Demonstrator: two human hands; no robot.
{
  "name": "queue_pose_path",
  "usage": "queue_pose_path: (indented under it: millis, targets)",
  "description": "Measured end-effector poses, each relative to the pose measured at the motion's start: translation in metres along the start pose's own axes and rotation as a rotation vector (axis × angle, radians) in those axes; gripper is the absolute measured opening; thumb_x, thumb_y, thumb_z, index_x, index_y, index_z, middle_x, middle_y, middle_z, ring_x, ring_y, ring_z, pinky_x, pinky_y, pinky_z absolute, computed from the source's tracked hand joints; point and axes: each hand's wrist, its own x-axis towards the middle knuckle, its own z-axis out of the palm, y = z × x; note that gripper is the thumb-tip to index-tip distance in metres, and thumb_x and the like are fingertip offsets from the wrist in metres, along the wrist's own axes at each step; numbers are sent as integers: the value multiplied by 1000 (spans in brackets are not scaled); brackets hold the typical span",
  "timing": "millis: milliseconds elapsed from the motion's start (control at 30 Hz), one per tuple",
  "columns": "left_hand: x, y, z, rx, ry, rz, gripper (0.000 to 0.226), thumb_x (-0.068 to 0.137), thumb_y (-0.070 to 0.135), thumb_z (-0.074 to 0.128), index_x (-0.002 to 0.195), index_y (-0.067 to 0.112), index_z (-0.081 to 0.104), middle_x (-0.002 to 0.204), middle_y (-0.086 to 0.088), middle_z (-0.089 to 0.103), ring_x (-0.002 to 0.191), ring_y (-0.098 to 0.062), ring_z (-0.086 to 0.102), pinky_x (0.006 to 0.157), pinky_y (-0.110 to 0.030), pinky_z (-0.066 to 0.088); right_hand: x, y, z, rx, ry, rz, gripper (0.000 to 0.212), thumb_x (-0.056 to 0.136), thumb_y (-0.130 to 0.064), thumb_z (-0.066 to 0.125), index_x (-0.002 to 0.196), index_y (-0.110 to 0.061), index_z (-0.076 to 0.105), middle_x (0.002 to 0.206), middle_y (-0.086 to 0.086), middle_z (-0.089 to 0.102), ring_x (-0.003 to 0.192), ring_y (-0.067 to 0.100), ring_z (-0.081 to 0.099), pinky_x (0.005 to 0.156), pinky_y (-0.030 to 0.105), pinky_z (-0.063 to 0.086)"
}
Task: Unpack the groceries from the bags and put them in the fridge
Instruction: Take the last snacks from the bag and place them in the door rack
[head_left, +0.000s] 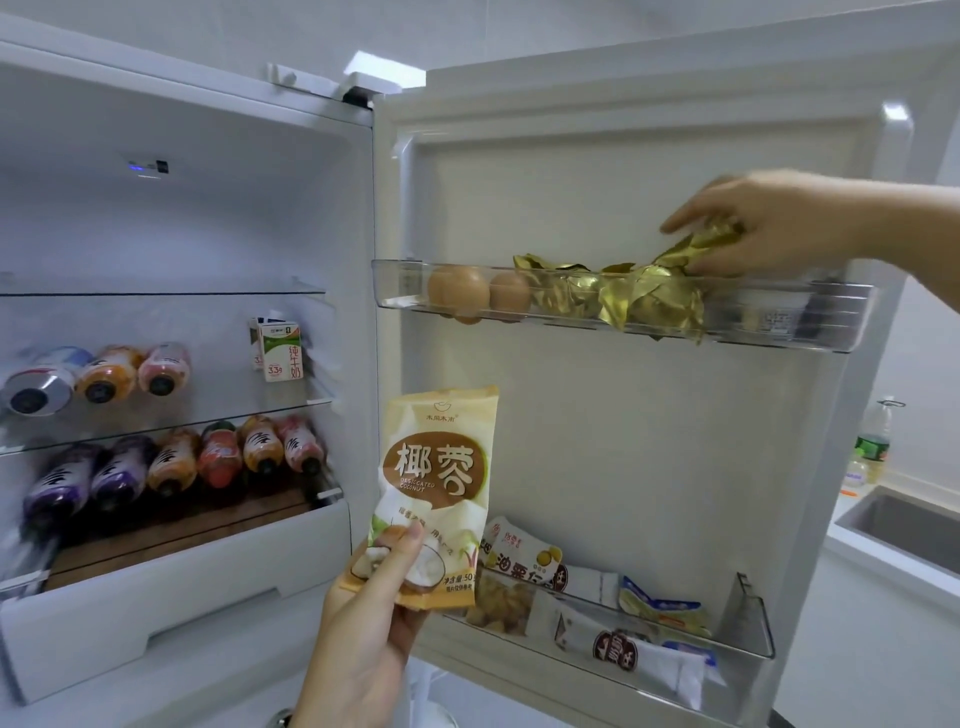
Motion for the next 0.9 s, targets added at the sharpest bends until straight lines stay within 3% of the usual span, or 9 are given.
queue_pose_path:
  millis: [100, 167, 233, 333, 400, 467, 567, 700, 900]
  targets:
    - [-3, 3, 4, 50, 7, -11, 25, 73, 15, 69, 98, 11, 68, 88, -12, 75, 65, -20, 73, 44, -26, 54, -28, -15, -8, -32, 450, -66, 40, 88, -14, 61, 128, -15, 57, 131, 15, 51, 118, 31, 49, 102, 43, 39]
    - [-4, -2, 5, 53, 8, -18, 34, 69, 17, 70, 102, 10, 68, 94, -13, 75, 72, -23, 73, 49, -29, 58, -66, -39, -2, 105, 811, -201, 27, 91, -5, 53, 118, -4, 60, 113, 11, 59, 98, 15, 55, 93, 23, 44]
    - [-5, -7, 8, 53, -12, -31, 32, 68, 16, 70, 99, 9, 68, 93, -13, 75, 73, -24, 73, 51, -30, 59, -109, -73, 23, 282, 907, -291, 19, 89, 2, 46, 99, 0, 62, 91, -2, 60, 83, 3, 53, 81, 14, 41]
    - [-8, -16, 14, 45, -60, -35, 35, 67, 14, 69, 101, 8, 66, 93, -13, 75, 73, -24, 73, 50, -30, 57, -153, -109, 86, 428, 577, -329, 19, 88, -16, 51, 95, -9, 67, 77, -14, 62, 67, -1, 57, 63, 12, 47]
    - [-11, -23, 19, 50, -112, -23, 44, 66, 12, 69, 109, 7, 65, 98, -15, 74, 76, -25, 73, 51, -31, 57, -164, -123, 121, 646, 156, -112, 46, 85, -60, 48, 113, -27, 65, 81, -23, 67, 73, -7, 62, 65, 11, 51]
    - [-17, -31, 26, 77, -162, -26, 42, 64, 10, 70, 106, 9, 67, 101, -17, 73, 80, -28, 73, 55, -35, 59, -166, -126, 147, 961, -85, 68, 64, 73, -80, 48, 118, -36, 60, 96, -27, 68, 87, -2, 67, 72, 24, 58]
    - [-25, -45, 38, 132, -238, -67, 33, 60, 11, 78, 93, 11, 74, 96, -19, 73, 82, -32, 72, 63, -38, 60, -163, -131, 163, 1278, -140, 196, 40, 77, -52, 66, 111, -31, 62, 101, -11, 73, 86, 14, 71, 67, 39, 61]
    - [-20, -51, 44, 330, -346, -21, 29, 66, 16, 81, 94, 19, 75, 97, -14, 74, 92, -31, 71, 81, -45, 57, -153, -120, 174, 1357, -211, 351, 20, 84, -21, 68, 103, -18, 63, 91, -2, 76, 80, 20, 74, 60, 38, 61]
    - [5, -43, 47, 706, -364, 112, 27, 82, 16, 71, 108, 18, 66, 98, 0, 73, 80, -13, 71, 62, -24, 56, -140, -76, 186, 1332, -118, 529, 10, 92, -20, 57, 102, -19, 62, 89, -3, 76, 80, 17, 74, 67, 38, 61]
